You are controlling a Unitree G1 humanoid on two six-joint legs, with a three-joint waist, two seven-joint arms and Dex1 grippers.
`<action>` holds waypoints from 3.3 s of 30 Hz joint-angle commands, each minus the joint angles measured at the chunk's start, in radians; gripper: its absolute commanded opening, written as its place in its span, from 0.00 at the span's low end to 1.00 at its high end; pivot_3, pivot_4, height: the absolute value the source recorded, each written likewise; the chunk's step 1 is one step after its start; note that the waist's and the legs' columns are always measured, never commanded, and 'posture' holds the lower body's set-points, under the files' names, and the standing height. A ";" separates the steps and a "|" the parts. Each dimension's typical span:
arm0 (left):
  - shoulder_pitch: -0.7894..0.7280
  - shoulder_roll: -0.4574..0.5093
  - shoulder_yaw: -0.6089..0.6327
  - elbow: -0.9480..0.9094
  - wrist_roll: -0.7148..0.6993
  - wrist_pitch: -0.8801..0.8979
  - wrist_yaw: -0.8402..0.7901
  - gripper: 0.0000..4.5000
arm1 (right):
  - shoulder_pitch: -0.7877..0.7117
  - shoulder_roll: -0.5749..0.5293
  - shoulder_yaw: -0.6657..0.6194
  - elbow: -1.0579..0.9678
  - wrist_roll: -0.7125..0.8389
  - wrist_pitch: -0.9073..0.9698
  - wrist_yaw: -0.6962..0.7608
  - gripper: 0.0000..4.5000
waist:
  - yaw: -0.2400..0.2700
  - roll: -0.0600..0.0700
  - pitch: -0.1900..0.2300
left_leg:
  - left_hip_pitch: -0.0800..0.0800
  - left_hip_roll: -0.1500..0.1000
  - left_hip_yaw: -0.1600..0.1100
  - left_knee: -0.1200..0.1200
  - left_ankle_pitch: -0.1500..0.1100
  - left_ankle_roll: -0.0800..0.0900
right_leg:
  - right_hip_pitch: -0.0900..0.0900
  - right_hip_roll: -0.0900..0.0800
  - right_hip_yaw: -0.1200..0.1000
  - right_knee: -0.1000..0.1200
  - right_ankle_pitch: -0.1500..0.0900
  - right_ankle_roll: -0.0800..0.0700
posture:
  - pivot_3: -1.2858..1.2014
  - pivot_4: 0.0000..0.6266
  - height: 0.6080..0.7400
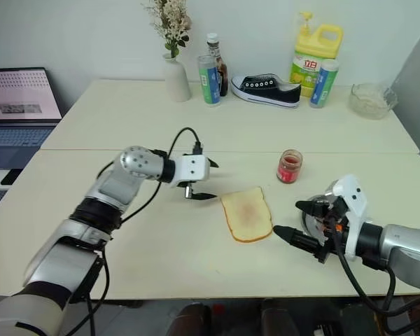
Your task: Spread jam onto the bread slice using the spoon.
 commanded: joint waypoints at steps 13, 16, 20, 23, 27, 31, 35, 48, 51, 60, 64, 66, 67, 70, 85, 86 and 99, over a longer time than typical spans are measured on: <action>0.318 -0.086 0.156 -0.696 -0.453 0.467 0.025 1.00 | 0.397 0.368 -0.513 0.148 0.056 -0.129 -0.210 1.00 | 0.019 0.002 -0.001 | 0.002 0.000 -0.001 0.000 0.000 0.000 | 0.002 0.000 0.001 0.002 -0.003 0.004 | 0.52 0.24 1.00; 0.333 -0.114 0.092 -0.713 -0.409 0.439 0.046 1.00 | 0.438 0.442 -0.508 0.201 0.110 -0.147 -0.219 1.00 | 0.016 0.002 -0.002 | 0.004 0.000 0.002 0.000 0.000 0.000 | 0.004 0.000 0.003 0.001 -0.003 0.004 | 0.52 0.24 1.00; 0.332 -0.137 0.046 -0.708 -0.372 0.415 0.069 1.00 | 0.414 0.482 -0.460 0.277 0.122 -0.170 -0.231 1.00 | 0.007 0.003 -0.002 | 0.006 0.000 0.003 0.000 0.000 0.000 | 0.005 0.000 0.004 0.001 -0.003 0.004 | 0.52 0.24 1.00; 0.313 -0.171 0.036 -0.698 -0.374 0.427 0.092 1.00 | 0.314 0.490 -0.406 0.387 0.122 -0.183 -0.252 1.00 | -0.004 0.004 -0.002 | 0.005 0.000 0.004 0.000 0.000 0.000 | 0.004 0.000 0.005 0.001 -0.003 0.004 | 0.52 0.24 1.00; 0.296 -0.189 0.035 -0.689 -0.369 0.428 0.101 1.00 | 0.196 0.480 -0.329 0.493 0.082 -0.182 -0.236 1.00 | -0.006 0.006 -0.004 | 0.005 0.000 0.004 0.000 0.000 0.000 | 0.004 0.001 0.005 0.001 -0.003 0.003 | 0.52 0.24 1.00; 0.297 -0.187 0.038 -0.706 -0.373 0.443 0.111 1.00 | 0.123 0.475 -0.287 0.558 0.064 -0.183 -0.228 1.00 | -0.002 0.010 -0.006 | 0.005 0.000 0.003 -0.002 0.000 0.000 | 0.003 0.001 0.004 0.001 -0.003 0.003 | 0.52 0.24 1.00; 0.311 -0.174 0.043 -0.736 -0.375 0.464 0.130 1.00 | 0.073 0.482 -0.266 0.606 0.051 -0.180 -0.229 1.00 | -0.002 0.010 -0.006 | 0.004 0.000 0.003 -0.001 0.000 0.000 | 0.002 0.001 0.004 0.001 -0.003 0.002 | 0.52 0.24 1.00; 0.320 -0.148 0.050 -0.771 -0.381 0.491 0.159 1.00 | -0.010 0.494 -0.243 0.681 0.058 -0.166 -0.215 1.00 | -0.004 0.010 -0.006 | 0.005 0.000 0.003 -0.001 0.000 0.000 | 0.002 0.001 0.004 0.001 -0.003 0.003 | 0.52 0.24 1.00; 0.321 -0.144 0.052 -0.772 -0.381 0.490 0.159 1.00 | -0.009 0.497 -0.243 0.685 0.055 -0.169 -0.210 1.00 | -0.004 0.010 -0.006 | 0.005 0.000 0.003 -0.001 0.000 0.000 | 0.002 0.001 0.004 0.001 -0.003 0.003 | 0.52 0.24 1.00; 0.318 -0.144 0.047 -0.769 -0.381 0.485 0.158 1.00 | 0.008 0.519 -0.265 0.667 0.056 -0.192 -0.229 0.40 | -0.004 0.010 -0.006 | 0.005 0.000 0.003 -0.001 0.000 0.000 | 0.002 0.001 0.004 0.001 -0.003 0.003 | 0.52 0.24 1.00; 0.314 -0.146 0.047 -0.766 -0.382 0.483 0.155 1.00 | 0.014 0.520 -0.269 0.670 0.052 -0.203 -0.228 0.07 | -0.004 0.010 -0.006 | 0.005 0.000 0.003 -0.001 0.000 0.000 | 0.002 0.001 0.004 0.001 -0.003 0.004 | 0.52 0.24 1.00; 0.311 -0.148 0.046 -0.762 -0.382 0.481 0.154 1.00 | 0.017 0.521 -0.270 0.671 0.050 -0.207 -0.227 0.01 | -0.003 0.010 -0.006 | 0.005 0.000 0.004 -0.001 0.000 0.000 | 0.003 0.001 0.004 0.001 -0.003 0.004 | 0.52 0.24 1.00; 0.309 -0.148 0.046 -0.759 -0.382 0.480 0.153 1.00 | 0.016 0.522 -0.270 0.670 0.049 -0.208 -0.227 0.01 | -0.003 0.010 -0.006 | 0.005 0.000 0.003 -0.001 0.000 0.000 | 0.003 0.001 0.004 0.001 -0.003 0.004 | 0.52 0.24 1.00; 0.307 -0.150 0.045 -0.755 -0.382 0.479 0.153 1.00 | 0.019 0.524 -0.270 0.668 0.049 -0.212 -0.225 0.01 | -0.003 0.010 -0.006 | 0.005 0.000 0.003 -0.001 0.000 0.000 | 0.003 0.001 0.004 0.001 -0.003 0.004 | 0.52 0.24 1.00; 0.312 -0.145 0.048 -0.759 -0.379 0.473 0.158 1.00 | 0.023 0.533 -0.242 0.665 0.018 -0.225 -0.226 0.01 | -0.003 0.010 -0.006 | 0.006 0.000 0.003 -0.001 0.000 0.000 | 0.003 0.001 0.004 0.001 -0.003 0.004 | 0.52 0.24 1.00; 0.313 -0.145 0.048 -0.760 -0.379 0.474 0.158 1.00 | 0.022 0.534 -0.242 0.666 0.018 -0.228 -0.228 0.01 | -0.003 0.010 -0.006 | 0.006 0.000 0.003 -0.001 0.000 0.000 | 0.003 0.001 0.004 0.001 -0.003 0.004 | 0.52 0.24 1.00; 0.315 -0.142 0.050 -0.764 -0.379 0.475 0.161 1.00 | 0.015 0.538 -0.254 0.680 0.000 -0.236 -0.241 0.40 | -0.003 0.010 -0.006 | 0.005 0.000 0.003 -0.001 0.000 0.000 | 0.002 0.001 0.004 0.001 -0.004 0.004 | 0.52 0.24 1.00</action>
